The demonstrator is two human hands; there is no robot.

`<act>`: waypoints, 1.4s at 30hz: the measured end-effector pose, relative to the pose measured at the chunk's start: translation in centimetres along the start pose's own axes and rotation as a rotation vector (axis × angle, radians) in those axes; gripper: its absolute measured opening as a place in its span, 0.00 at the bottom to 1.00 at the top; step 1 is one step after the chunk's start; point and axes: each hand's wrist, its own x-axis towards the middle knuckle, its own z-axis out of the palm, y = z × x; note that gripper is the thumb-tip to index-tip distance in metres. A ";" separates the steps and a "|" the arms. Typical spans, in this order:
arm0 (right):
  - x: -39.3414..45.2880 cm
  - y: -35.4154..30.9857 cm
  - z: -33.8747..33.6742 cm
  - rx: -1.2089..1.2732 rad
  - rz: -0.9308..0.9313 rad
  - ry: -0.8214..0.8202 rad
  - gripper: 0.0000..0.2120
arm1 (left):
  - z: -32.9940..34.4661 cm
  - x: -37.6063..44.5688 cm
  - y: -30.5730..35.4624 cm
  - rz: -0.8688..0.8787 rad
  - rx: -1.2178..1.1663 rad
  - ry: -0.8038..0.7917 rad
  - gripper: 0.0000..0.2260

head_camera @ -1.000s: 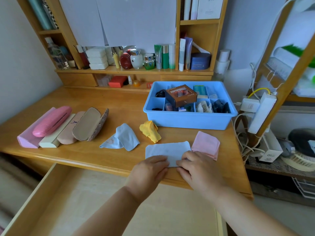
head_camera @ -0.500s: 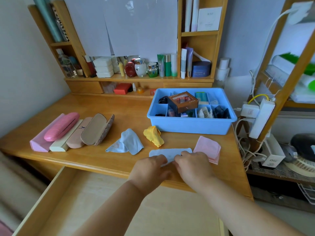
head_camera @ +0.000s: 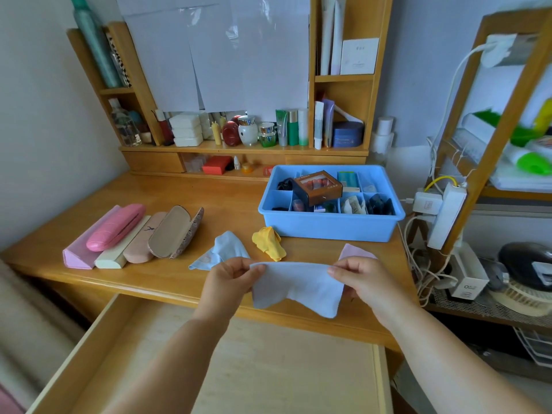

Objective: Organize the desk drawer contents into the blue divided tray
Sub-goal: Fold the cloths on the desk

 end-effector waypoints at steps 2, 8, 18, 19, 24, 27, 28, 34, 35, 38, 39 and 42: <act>-0.4 -0.1 0.3 0.047 0.053 0.042 0.05 | 0.2 -0.3 0.1 -0.021 -0.022 0.067 0.06; -2.2 -1.0 3.5 -0.058 -0.063 0.146 0.07 | 3.9 -3.4 0.2 0.307 0.345 0.254 0.12; -3.8 -1.8 4.4 0.092 -0.028 0.032 0.12 | 6.9 -5.6 0.3 0.381 0.263 0.153 0.06; -3.9 -1.9 4.4 0.120 -0.021 0.023 0.11 | 6.8 -5.7 0.3 0.406 0.272 0.148 0.06; -3.7 -1.6 3.4 0.115 -0.019 -0.079 0.03 | 6.1 -6.1 0.6 0.421 0.246 -0.062 0.18; -3.6 -1.2 2.7 0.131 0.010 -0.137 0.04 | 5.2 -5.7 1.3 0.125 -0.047 -0.258 0.19; -3.6 -1.1 2.6 0.106 0.002 -0.134 0.05 | 5.0 -5.5 1.6 0.078 -0.081 -0.268 0.17; -3.8 -1.3 1.4 -0.112 -0.084 -0.211 0.06 | 3.9 -4.0 2.6 0.384 0.481 -0.305 0.23; -3.9 -1.3 1.0 -0.153 -0.090 -0.225 0.06 | 3.9 -3.8 2.7 0.352 0.522 -0.380 0.22; -3.7 -1.0 -0.2 -0.194 -0.080 -0.163 0.05 | 4.1 -3.2 2.6 0.301 0.575 -0.403 0.05; -3.7 -0.7 -0.6 -0.175 -0.059 -0.130 0.06 | 4.2 -3.0 2.5 0.294 0.569 -0.380 0.02; -3.7 -0.4 -1.5 -0.039 0.004 -0.076 0.05 | 4.7 -2.4 2.4 0.242 0.499 -0.325 0.02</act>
